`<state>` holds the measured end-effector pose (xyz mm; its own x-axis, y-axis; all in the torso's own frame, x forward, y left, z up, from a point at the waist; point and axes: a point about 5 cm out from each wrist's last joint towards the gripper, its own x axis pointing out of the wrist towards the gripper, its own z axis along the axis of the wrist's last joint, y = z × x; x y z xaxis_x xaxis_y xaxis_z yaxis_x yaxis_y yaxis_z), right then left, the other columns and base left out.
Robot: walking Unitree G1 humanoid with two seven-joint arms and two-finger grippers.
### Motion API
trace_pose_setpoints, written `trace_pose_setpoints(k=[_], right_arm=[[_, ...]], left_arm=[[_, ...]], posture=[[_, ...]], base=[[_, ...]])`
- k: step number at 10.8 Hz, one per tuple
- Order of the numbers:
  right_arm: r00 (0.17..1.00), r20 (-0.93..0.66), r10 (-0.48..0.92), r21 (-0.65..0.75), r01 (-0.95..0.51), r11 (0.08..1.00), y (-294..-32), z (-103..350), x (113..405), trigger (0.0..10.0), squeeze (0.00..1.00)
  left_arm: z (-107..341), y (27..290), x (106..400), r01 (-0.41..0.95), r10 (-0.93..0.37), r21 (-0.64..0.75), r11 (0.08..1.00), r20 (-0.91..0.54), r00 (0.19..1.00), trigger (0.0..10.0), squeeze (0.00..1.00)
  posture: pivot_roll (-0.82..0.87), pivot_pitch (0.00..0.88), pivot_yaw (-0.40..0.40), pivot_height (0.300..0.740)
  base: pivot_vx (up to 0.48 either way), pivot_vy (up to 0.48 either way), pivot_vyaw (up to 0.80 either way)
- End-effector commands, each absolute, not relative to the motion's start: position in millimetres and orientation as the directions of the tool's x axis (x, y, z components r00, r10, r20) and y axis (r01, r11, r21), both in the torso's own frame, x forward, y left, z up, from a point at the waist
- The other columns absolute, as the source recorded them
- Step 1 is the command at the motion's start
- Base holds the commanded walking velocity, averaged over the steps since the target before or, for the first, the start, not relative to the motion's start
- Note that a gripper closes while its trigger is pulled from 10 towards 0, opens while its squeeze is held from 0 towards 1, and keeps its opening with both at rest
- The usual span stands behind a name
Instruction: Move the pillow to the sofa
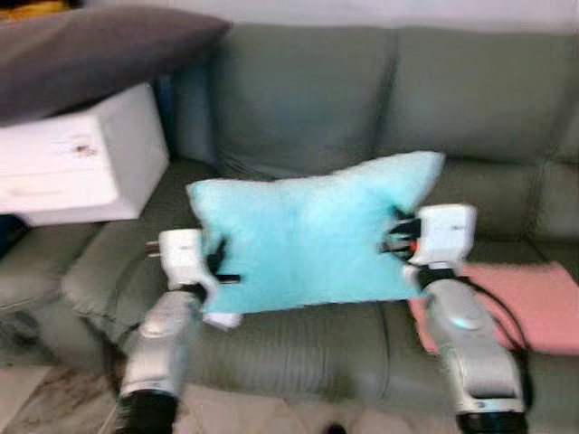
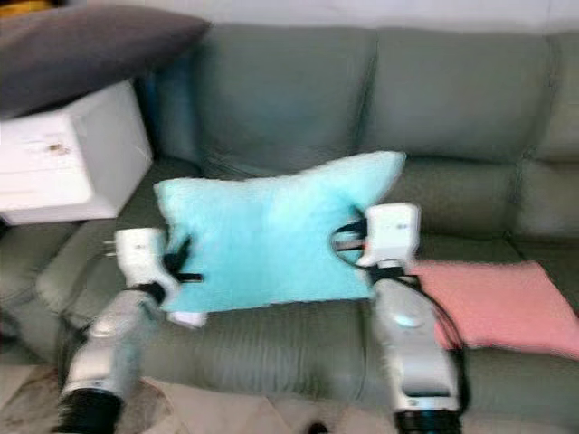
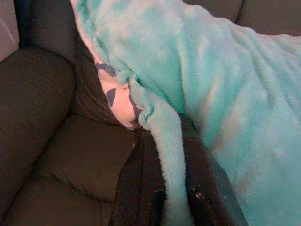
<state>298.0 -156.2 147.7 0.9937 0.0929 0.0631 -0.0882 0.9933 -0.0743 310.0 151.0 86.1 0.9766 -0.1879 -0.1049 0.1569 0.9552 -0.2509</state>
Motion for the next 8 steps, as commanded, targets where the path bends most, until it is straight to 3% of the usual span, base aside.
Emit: trace_pose_setpoints(k=[1,3,8], right_arm=[[0.992,0.098,0.080,-0.084,-0.072,0.994,-160.6,156.6,298.3,10.0,0.00],[0.992,0.097,0.079,-0.084,-0.071,0.994,-160.9,156.7,298.4,10.0,0.00],[0.992,0.098,0.074,-0.078,-0.067,0.995,-159.9,156.5,298.4,10.0,0.00]], left_arm=[[89.3,143.2,313.3,0.177,-0.209,-0.254,0.951,-0.105,0.972,10.0,0.00],[89.8,142.5,313.2,0.189,-0.220,-0.243,0.951,-0.106,0.970,10.0,0.00],[87.4,139.3,312.0,0.232,-0.263,-0.218,0.948,-0.126,0.956,10.0,0.00]], posture=[[-0.22,0.029,0.026,0.740],[-0.22,0.030,0.026,0.740],[-0.22,0.032,0.033,0.740]], base=[[0.000,0.000,0.00],[0.000,0.000,0.00],[0.000,0.480,0.00]])
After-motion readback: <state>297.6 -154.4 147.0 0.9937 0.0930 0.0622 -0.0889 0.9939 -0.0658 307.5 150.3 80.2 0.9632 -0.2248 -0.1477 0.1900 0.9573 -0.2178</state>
